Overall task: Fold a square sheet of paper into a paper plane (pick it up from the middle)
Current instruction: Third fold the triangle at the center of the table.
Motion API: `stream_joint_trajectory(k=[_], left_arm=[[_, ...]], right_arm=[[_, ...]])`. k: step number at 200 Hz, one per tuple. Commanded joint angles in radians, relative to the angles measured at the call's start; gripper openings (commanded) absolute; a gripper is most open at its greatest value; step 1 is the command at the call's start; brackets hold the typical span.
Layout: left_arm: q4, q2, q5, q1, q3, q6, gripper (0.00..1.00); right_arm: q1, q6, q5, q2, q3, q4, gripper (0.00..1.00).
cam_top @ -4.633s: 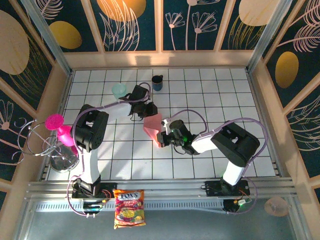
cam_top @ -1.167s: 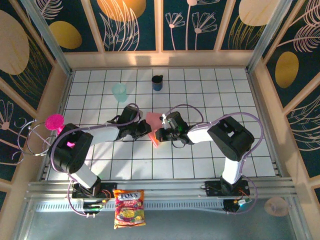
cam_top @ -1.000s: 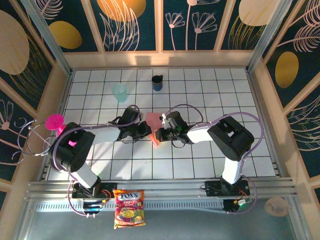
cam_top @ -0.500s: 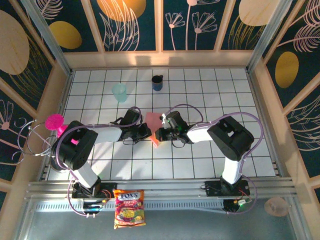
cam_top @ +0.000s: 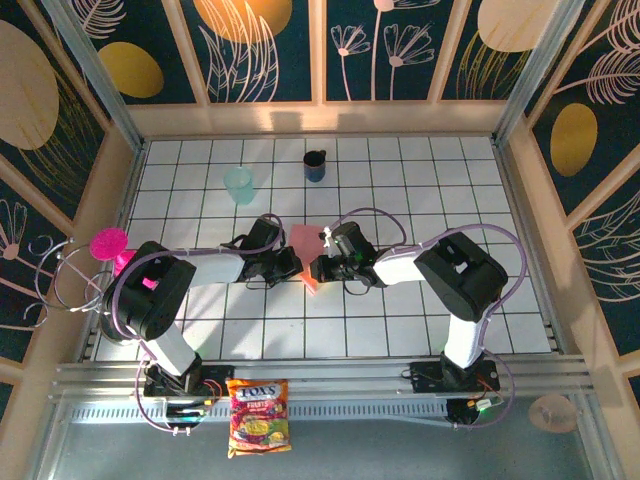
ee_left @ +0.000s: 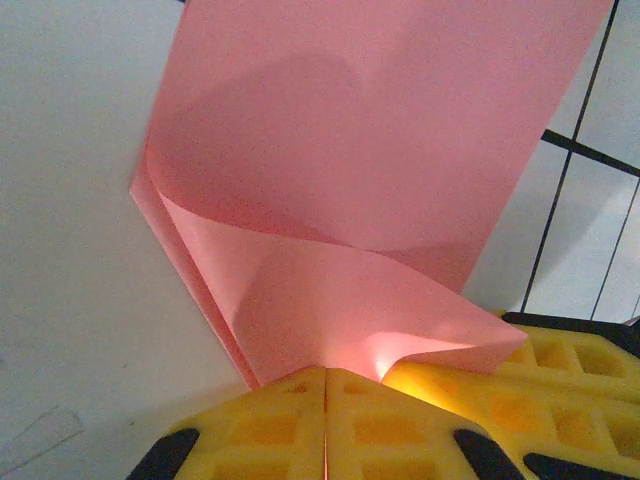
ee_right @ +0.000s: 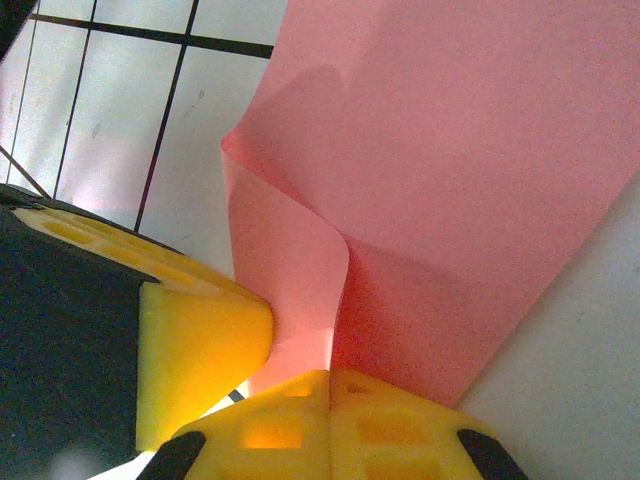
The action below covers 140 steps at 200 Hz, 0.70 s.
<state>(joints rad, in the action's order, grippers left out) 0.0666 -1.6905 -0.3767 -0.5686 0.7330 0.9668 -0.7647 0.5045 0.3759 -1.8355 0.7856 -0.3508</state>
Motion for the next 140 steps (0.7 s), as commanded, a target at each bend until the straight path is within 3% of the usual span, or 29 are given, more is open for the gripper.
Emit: stream_joint_trajectory(k=[1,68,108,140], left_arm=[[-0.037,-0.017,0.021,-0.003,0.011,-0.005,0.09],[-0.028,-0.017,0.029,-0.003,-0.026,0.004,0.09],[0.036,-0.017,0.029,-0.004,-0.056,0.057,0.08],[0.123,-0.017,0.028,-0.004,-0.073,0.124,0.09]], right_arm=[[0.006,0.0,-0.015,-0.048,0.015,0.034,0.08],[0.019,0.004,-0.023,-0.01,0.03,0.056,0.16],[0.054,0.073,-0.071,0.123,0.019,0.092,0.34],[0.104,0.147,-0.135,0.238,-0.028,0.119,0.37]])
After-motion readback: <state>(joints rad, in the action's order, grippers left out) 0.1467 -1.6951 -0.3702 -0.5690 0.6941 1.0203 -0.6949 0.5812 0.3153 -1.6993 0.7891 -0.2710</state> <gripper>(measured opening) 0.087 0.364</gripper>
